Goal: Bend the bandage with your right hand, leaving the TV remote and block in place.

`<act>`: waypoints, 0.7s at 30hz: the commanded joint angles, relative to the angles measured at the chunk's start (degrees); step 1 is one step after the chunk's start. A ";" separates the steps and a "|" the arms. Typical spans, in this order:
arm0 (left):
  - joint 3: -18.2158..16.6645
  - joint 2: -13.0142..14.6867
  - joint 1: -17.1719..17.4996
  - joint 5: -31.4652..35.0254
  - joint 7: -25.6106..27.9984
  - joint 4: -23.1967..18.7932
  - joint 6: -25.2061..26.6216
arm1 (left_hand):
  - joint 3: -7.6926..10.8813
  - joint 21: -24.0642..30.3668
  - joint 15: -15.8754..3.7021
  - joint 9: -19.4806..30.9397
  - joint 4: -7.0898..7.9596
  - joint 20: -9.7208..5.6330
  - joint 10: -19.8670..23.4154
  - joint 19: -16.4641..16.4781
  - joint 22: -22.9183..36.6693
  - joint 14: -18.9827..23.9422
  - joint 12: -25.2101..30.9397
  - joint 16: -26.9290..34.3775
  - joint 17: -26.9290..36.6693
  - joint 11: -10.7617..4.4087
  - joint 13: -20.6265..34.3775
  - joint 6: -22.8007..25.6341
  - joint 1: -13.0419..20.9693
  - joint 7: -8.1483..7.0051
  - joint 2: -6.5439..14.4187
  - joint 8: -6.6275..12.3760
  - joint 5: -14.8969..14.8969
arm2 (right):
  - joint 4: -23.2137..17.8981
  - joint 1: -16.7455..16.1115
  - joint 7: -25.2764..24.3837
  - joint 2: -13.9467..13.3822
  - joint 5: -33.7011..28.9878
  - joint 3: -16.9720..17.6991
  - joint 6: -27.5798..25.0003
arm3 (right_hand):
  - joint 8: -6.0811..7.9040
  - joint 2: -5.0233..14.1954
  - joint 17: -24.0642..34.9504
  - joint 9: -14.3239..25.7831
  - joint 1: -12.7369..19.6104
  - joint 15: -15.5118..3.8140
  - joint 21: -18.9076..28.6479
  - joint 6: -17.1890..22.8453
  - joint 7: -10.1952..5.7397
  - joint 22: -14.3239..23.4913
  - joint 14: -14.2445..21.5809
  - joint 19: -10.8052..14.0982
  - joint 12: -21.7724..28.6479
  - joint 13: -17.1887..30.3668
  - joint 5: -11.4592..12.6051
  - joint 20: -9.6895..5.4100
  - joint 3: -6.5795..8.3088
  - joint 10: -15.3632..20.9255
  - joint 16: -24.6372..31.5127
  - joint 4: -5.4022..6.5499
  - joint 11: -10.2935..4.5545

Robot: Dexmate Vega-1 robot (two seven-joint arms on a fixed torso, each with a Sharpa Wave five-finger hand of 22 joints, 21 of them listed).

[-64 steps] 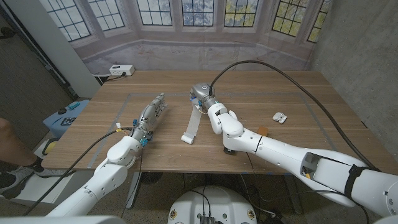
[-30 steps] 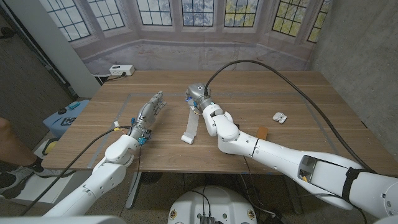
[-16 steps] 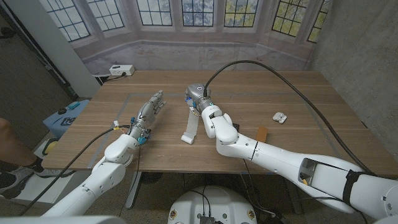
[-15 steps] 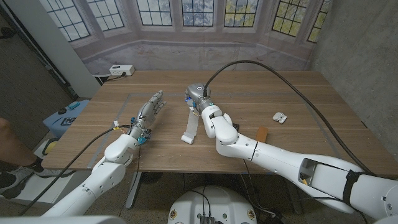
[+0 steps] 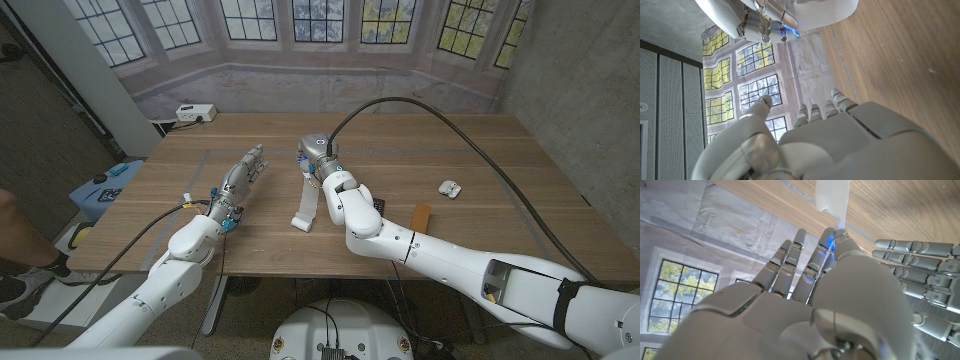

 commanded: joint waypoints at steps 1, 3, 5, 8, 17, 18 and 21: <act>0.23 -0.19 -0.22 -0.14 -0.75 0.44 -0.51 | -0.20 -0.12 0.39 0.08 -0.02 0.03 0.19 0.65 0.31 0.12 -0.14 0.11 0.17 -0.22 0.31 -0.13 0.69 -0.08 0.30 -0.01 0.11 | -2.23 -1.37 0.84 0.25 -1.93 0.01 -1.57 | -0.21 0.25 0.09 0.24 0.71 -8.42 -0.12 0.48 -0.14 0.22 0.53 0.48 0.35 0.17 0.20 -4.41 -0.01 0.46 0.35 0.08 0.04; 0.29 -0.24 -0.29 -0.12 -0.88 0.54 -0.61 | -0.21 -0.13 0.37 0.08 -0.02 0.02 0.19 0.64 0.31 0.10 -0.14 0.10 0.17 -0.23 0.31 -0.12 0.70 -0.04 0.30 0.00 0.11 | -2.57 -1.53 1.05 0.19 -2.27 -0.01 -1.66 | -0.25 0.26 0.11 0.24 0.70 -8.38 -0.13 0.43 -0.18 0.22 0.58 0.47 0.38 0.16 0.20 -4.38 -0.06 0.56 0.37 0.11 0.14; 0.33 -0.27 -0.35 -0.12 -1.02 0.63 -0.72 | -0.22 -0.13 0.41 0.08 -0.03 0.02 0.15 0.65 0.31 0.05 -0.15 0.08 0.17 -0.20 0.31 -0.10 0.70 -0.06 0.29 0.00 0.11 | -2.72 -1.76 1.13 0.38 -2.71 0.00 -2.08 | -0.27 0.29 0.12 0.25 0.71 -8.38 -0.13 0.42 -0.11 0.22 0.62 0.46 0.36 0.17 0.21 -4.36 -0.10 0.50 0.39 0.12 0.16; 0.34 -0.27 -0.38 -0.14 -1.14 0.68 -0.81 | -0.23 -0.15 0.41 0.08 -0.03 0.04 0.13 0.63 0.31 0.07 -0.16 0.09 0.17 -0.22 0.31 -0.10 0.71 -0.05 0.30 0.01 0.11 | -3.13 -2.02 1.40 0.33 -3.02 0.02 -2.08 | -0.28 0.29 0.12 0.25 0.77 -8.40 -0.13 0.50 -0.05 0.23 0.60 0.46 0.39 0.19 0.23 -4.32 -0.16 0.57 0.38 0.11 0.21; 0.27 -0.28 -0.48 -0.09 -1.02 0.87 -0.86 | -0.26 -0.16 0.46 0.08 -0.06 0.06 0.15 0.65 0.31 0.09 -0.16 0.10 0.17 -0.29 0.31 -0.10 0.76 -0.07 0.31 0.00 0.11 | -3.89 -2.86 2.32 0.69 -4.00 0.00 -2.71 | -0.32 0.29 0.16 0.27 0.81 -8.32 -0.12 0.62 -0.03 0.23 0.64 0.50 0.33 0.15 0.24 -4.23 -0.37 0.56 0.40 0.15 0.21; 0.33 -0.34 -0.61 -0.12 -1.12 1.01 -0.85 | -0.26 -0.17 0.45 0.08 -0.06 0.06 0.16 0.63 0.31 0.09 -0.16 0.10 0.17 -0.33 0.31 -0.11 0.76 -0.07 0.31 0.00 0.11 | -3.98 -3.03 2.37 0.76 -4.06 0.08 -2.88 | -0.32 0.27 0.15 0.28 0.82 -8.33 -0.12 0.64 0.03 0.23 0.62 0.50 0.34 0.14 0.24 -4.18 -0.39 0.60 0.39 0.14 0.22; 0.47 -0.54 -0.95 -0.09 -1.35 1.36 -0.98 | -0.29 -0.18 0.45 0.08 -0.07 0.03 0.16 0.64 0.31 0.07 -0.16 0.09 0.17 -0.23 0.31 -0.09 0.77 -0.07 0.29 0.01 0.11 | -3.99 -3.28 2.54 0.79 -4.16 0.15 -2.87 | -0.36 0.24 0.16 0.28 0.81 -8.30 -0.11 0.60 0.07 0.23 0.59 0.51 0.32 0.15 0.24 -4.16 -0.47 0.55 0.37 0.15 0.25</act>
